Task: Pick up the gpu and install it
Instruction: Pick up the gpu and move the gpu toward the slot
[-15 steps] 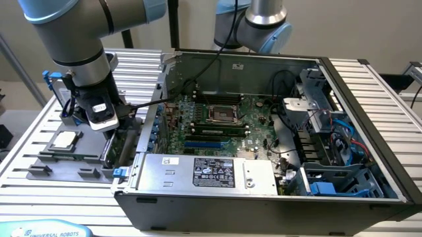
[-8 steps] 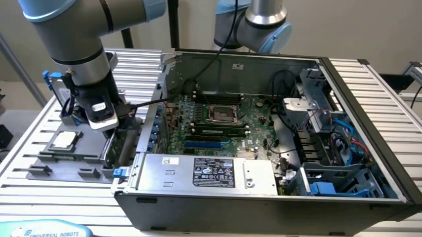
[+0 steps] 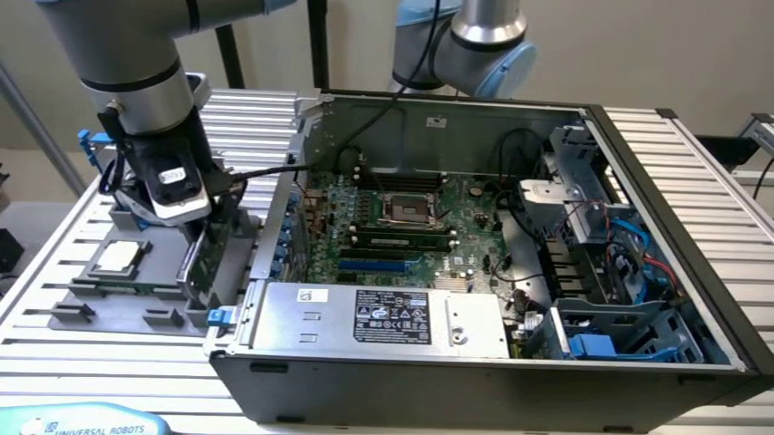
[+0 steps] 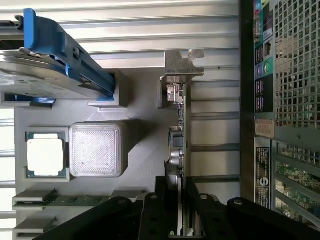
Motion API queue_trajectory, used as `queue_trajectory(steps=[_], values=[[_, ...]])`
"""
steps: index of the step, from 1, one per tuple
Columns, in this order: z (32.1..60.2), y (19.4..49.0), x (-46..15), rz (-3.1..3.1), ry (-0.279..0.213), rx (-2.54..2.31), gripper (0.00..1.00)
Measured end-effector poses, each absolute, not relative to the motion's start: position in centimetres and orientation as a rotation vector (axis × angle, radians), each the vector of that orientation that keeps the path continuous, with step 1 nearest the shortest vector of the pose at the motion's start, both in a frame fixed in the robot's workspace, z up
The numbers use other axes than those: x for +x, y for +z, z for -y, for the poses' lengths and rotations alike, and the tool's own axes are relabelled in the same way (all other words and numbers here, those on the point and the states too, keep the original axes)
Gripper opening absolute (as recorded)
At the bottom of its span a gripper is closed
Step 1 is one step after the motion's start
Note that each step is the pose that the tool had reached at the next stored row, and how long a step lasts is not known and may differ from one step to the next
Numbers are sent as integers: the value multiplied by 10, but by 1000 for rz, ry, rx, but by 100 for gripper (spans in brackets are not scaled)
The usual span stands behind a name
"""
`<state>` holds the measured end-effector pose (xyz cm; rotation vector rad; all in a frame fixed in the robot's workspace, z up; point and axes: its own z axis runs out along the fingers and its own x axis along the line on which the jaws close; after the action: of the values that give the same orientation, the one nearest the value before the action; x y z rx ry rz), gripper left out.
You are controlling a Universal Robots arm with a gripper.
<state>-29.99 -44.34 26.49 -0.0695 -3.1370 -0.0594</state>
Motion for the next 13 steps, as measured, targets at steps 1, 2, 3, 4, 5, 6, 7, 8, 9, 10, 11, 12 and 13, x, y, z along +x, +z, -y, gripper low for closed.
queue_trajectory(steps=[1,2,3,4,5,6,7,8,9,10,11,12,13], values=[[443,269,-300,3137,-59,-70,27],[443,274,-300,3137,-59,-70,27],[443,278,-300,3137,-59,-70,27],[443,283,-300,3137,-59,-70,27],[443,287,-300,3137,-59,-70,27],[443,292,-300,3137,-59,-70,27],[443,297,-300,3137,-59,-69,27],[443,301,-299,3137,-59,-70,27],[443,306,-299,3137,-60,-69,27],[443,310,-299,3137,-59,-70,27],[443,315,-299,3137,-60,-69,27],[443,319,-298,3137,-59,-69,27],[443,324,-298,3137,-59,-69,27]])
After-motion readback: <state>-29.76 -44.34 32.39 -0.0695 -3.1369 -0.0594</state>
